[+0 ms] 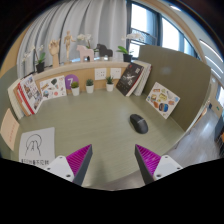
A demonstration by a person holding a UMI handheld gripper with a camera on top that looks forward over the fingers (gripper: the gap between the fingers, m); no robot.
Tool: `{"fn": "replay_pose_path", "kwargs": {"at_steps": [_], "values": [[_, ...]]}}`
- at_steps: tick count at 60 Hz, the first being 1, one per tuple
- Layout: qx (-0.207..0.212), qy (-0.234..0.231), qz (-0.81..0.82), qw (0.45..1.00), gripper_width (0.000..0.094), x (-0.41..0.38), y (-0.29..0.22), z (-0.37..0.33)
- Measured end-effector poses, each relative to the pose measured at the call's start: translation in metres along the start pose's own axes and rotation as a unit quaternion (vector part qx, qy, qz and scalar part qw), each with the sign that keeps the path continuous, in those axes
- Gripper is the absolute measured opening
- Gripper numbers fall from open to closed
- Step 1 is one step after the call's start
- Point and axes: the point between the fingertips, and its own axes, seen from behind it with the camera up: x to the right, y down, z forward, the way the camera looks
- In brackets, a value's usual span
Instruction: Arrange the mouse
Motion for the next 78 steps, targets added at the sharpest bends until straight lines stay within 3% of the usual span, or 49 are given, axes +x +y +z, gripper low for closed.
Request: {"fn": "replay_pose_path", "kwargs": {"at_steps": [13, 24, 41, 47, 55, 64, 72, 78], "values": [[-0.06, -0.009, -0.028, 0.998, 0.0854, 0.085, 0.039, 0.062], [-0.063, -0.045, -0.058, 0.995, 0.0852, 0.126, 0.024, 0.112], [-0.065, -0.101, -0.059, 0.991, 0.084, 0.124, -0.021, 0.185], [-0.07, -0.116, -0.058, 0.989, 0.0751, 0.115, -0.031, 0.198], [-0.072, -0.126, -0.068, 0.987, 0.0477, 0.105, -0.036, 0.204], [-0.08, -0.122, -0.078, 0.986, 0.0406, 0.105, -0.035, 0.205], [-0.099, -0.122, -0.079, 0.984, 0.0277, 0.106, -0.033, 0.204], [-0.111, -0.11, -0.084, 0.984, 0.0258, 0.106, -0.034, 0.203]]}}
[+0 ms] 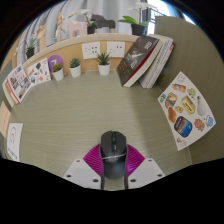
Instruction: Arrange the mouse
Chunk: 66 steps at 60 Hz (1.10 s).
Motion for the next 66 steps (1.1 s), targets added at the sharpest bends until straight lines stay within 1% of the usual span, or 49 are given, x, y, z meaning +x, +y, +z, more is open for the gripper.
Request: {"fn": "replay_pose_path", "kwargs": {"at_steps": [5, 9, 14, 23, 26, 31, 36, 42, 47, 56, 66], "values": [[-0.008, 0.019, -0.002, 1.0, 0.0257, 0.001, -0.002, -0.006], [0.014, 0.027, 0.007, 1.0, 0.0259, -0.011, -0.024, -0.025], [0.057, 0.039, 0.015, 0.997, 0.026, -0.033, -0.069, -0.063], [0.156, 0.048, 0.021, 0.986, 0.0258, -0.105, -0.159, -0.155], [0.187, 0.041, 0.023, 0.981, 0.0258, -0.137, -0.184, -0.186], [0.221, 0.022, 0.024, 0.975, 0.0258, -0.199, -0.21, -0.228], [0.229, -0.002, 0.019, 0.973, 0.0258, -0.268, -0.215, -0.245], [0.215, -0.032, 0.009, 0.976, 0.0258, -0.341, -0.201, -0.239], [0.188, -0.043, -0.001, 0.981, 0.0258, -0.394, -0.161, -0.211], [0.097, -0.054, -0.02, 0.994, 0.0256, -0.457, -0.074, -0.139], [0.021, -0.036, -0.027, 0.999, 0.0255, -0.483, 0.003, -0.075]]}}
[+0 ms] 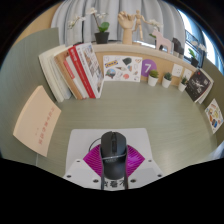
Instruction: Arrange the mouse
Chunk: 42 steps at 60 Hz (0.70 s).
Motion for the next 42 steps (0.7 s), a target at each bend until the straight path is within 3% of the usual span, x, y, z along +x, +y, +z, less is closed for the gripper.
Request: {"fn": "replay_pose_path", "kwargs": {"at_steps": [10, 24, 27, 33, 42], "values": [[-0.031, 0.001, -0.002, 1.0, 0.0259, -0.008, 0.038, 0.027], [-0.03, 0.013, -0.001, 0.999, 0.0439, -0.006, 0.042, 0.03], [-0.042, 0.011, 0.014, 0.999, 0.0547, -0.007, 0.043, 0.026], [-0.017, 0.017, 0.029, 0.999, 0.0813, -0.002, 0.019, 0.005], [0.037, 0.006, 0.032, 0.999, 0.0855, 0.01, -0.036, -0.058]]}}
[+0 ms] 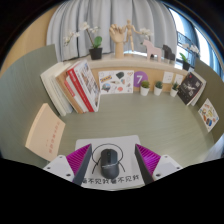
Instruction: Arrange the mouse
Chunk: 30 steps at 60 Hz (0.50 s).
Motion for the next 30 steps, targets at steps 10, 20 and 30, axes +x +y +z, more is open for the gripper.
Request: {"fn": "replay_pose_path", "kwargs": {"at_steps": [10, 20, 30], "values": [[0.07, 0.013, -0.01, 0.997, 0.0856, 0.032, -0.06, -0.083], [0.108, 0.019, -0.011, 0.994, 0.0857, 0.069, -0.079, -0.15], [0.123, 0.007, -0.008, 0.992, 0.0855, 0.101, -0.071, -0.192]]}}
